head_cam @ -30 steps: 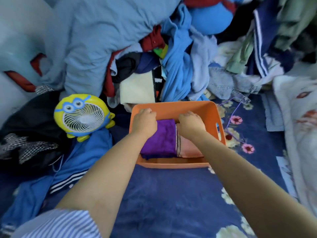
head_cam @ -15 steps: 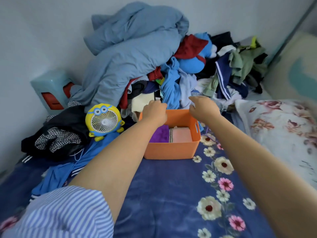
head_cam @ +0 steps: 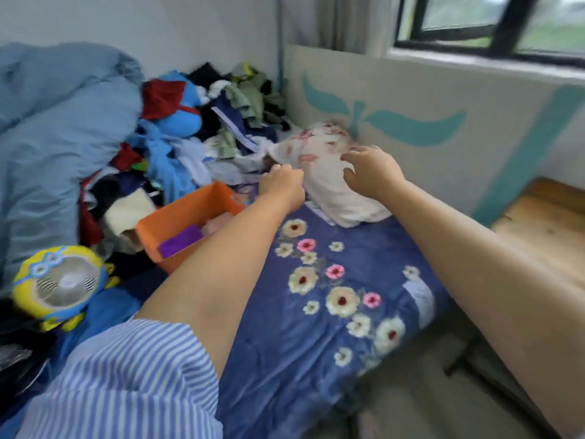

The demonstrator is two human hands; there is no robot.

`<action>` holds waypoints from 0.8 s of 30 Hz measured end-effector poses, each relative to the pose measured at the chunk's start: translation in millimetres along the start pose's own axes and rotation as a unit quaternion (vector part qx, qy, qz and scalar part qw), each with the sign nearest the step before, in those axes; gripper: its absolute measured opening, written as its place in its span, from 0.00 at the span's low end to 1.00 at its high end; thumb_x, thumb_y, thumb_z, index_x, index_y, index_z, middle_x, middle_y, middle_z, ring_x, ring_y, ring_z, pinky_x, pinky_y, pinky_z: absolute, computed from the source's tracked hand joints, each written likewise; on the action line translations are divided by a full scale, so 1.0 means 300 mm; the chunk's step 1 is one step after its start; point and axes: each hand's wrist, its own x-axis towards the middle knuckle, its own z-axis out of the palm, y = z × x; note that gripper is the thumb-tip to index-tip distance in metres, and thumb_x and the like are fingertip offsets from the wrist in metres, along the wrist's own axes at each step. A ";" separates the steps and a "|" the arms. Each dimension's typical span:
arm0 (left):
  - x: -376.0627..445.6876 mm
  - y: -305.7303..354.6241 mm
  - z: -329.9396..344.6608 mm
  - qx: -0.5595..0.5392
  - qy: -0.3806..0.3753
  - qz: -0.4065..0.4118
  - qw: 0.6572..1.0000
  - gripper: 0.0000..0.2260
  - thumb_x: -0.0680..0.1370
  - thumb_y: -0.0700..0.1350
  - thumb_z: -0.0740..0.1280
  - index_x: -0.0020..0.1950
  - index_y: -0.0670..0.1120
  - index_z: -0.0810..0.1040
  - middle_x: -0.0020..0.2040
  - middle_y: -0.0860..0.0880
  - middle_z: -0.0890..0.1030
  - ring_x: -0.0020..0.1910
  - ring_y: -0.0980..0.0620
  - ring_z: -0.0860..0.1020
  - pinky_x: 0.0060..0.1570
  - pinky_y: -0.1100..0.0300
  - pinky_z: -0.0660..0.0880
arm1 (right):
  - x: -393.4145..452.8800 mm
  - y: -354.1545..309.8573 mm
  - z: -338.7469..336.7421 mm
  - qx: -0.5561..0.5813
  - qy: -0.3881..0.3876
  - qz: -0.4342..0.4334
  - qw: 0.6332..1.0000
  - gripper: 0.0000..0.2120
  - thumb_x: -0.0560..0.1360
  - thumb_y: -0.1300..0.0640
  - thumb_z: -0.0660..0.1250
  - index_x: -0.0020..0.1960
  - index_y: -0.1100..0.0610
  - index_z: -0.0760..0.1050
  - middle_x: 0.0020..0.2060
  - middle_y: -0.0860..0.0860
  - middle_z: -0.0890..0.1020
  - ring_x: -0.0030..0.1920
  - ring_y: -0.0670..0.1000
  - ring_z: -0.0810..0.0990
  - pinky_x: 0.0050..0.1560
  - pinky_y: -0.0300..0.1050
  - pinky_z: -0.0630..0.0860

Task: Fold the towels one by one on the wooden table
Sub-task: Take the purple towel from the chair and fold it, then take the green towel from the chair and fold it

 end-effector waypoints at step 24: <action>-0.470 2.409 -0.070 -0.065 0.006 0.500 0.864 0.13 0.78 0.42 0.58 0.60 0.44 0.75 0.61 0.44 0.73 0.64 0.44 0.69 0.57 0.52 0.69 | -1.760 1.637 -0.749 -0.092 0.023 0.500 0.861 0.18 0.78 0.60 0.55 0.67 0.59 0.69 0.65 0.57 0.73 0.66 0.57 0.69 0.62 0.50 0.71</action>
